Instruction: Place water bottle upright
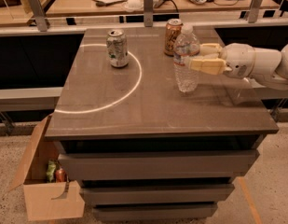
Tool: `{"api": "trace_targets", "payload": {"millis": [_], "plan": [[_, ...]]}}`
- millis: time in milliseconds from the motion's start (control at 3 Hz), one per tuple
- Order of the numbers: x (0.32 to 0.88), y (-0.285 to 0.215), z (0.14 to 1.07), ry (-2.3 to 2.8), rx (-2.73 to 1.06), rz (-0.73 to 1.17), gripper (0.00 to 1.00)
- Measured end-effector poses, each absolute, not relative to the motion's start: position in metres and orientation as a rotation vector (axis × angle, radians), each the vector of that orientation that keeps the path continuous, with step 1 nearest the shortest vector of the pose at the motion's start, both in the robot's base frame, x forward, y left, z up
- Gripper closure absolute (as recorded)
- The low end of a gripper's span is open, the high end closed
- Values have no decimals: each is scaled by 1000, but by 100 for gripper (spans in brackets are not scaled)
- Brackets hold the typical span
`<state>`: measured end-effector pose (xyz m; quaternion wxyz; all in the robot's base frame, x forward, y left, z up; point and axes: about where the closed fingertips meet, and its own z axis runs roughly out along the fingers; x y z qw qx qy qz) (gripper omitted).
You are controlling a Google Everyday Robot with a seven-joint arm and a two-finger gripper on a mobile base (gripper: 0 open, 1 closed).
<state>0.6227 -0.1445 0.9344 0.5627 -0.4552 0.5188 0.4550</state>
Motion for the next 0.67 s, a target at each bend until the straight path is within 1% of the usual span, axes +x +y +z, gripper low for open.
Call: {"api": "trace_targets", "payload": {"millis": [333,667], "plan": [[620,-147,931,1230,-1071,1073,22],[616,-157,927,1260,-1067,1050,0]]}}
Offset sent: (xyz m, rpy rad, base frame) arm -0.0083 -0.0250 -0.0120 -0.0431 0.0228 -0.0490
